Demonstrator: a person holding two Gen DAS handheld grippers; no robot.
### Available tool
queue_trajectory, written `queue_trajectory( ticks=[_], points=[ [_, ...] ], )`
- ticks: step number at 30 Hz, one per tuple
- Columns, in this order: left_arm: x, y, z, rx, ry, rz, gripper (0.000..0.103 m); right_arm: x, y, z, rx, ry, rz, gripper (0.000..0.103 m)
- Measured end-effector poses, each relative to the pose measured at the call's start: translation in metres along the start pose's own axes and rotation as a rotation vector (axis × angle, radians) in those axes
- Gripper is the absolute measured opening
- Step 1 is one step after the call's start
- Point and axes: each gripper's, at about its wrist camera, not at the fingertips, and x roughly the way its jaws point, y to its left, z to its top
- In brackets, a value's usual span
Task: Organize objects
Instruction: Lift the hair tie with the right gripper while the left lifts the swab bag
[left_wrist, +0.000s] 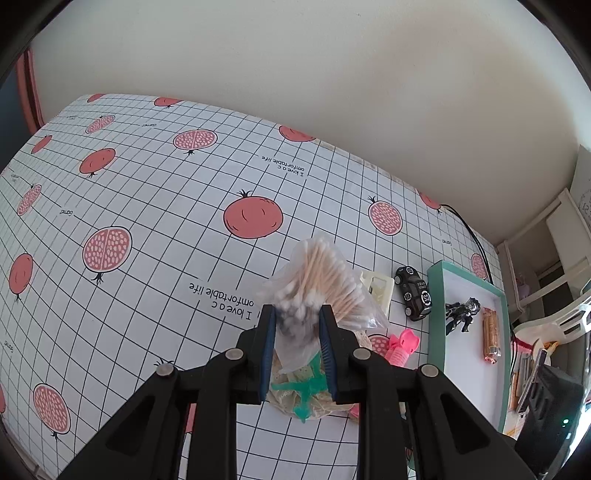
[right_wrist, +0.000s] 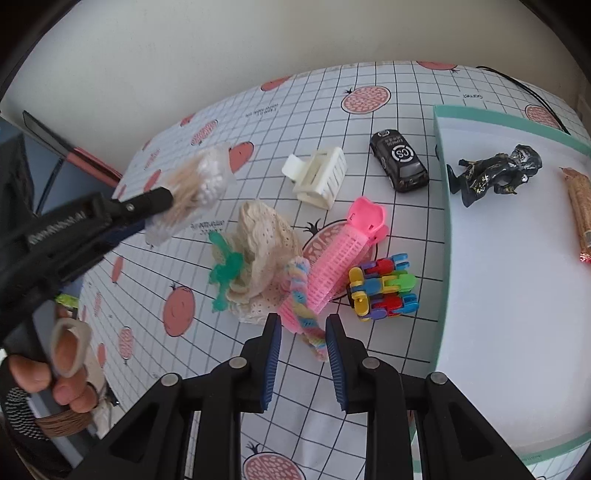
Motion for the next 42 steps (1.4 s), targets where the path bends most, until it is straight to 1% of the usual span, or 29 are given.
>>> queue_trajectory(
  ticks=[3,6,11,13,18,22,28,30,37,42],
  points=[
    [0.000,0.000,0.000,-0.002,-0.001,0.000,0.024,0.006,-0.001,0.000,-0.006,0.013,-0.008,0.028],
    [0.000,0.000,0.000,-0.001,-0.001,0.003,0.024,0.011,-0.001,-0.002,-0.013,0.027,-0.022,0.025],
    [0.001,0.000,-0.001,0.001,0.007,0.006,0.024,0.012,-0.003,-0.001,-0.010,0.024,-0.026,0.014],
    [0.002,0.000,-0.001,0.005,0.009,0.006,0.024,0.012,-0.005,-0.002,-0.007,0.023,-0.019,0.011],
    [0.001,0.001,-0.001,0.001,0.007,0.007,0.024,0.007,-0.004,0.001,0.009,0.005,0.064,0.009],
    [0.001,0.001,-0.002,0.001,0.007,0.004,0.024,0.000,-0.004,0.004,0.032,-0.034,0.127,0.008],
    [0.001,0.002,-0.002,0.002,0.007,0.002,0.024,-0.023,0.004,0.006,0.016,-0.124,0.200,0.008],
    [0.000,0.002,-0.001,0.003,0.008,0.001,0.024,-0.027,0.009,0.007,0.013,-0.139,0.212,0.008],
    [0.000,0.003,-0.002,0.005,0.008,0.000,0.024,-0.031,0.010,0.007,0.020,-0.150,0.211,0.008],
    [-0.002,0.002,-0.002,0.007,0.005,-0.003,0.024,-0.030,0.005,0.007,0.029,-0.155,0.166,0.008]
  ],
)
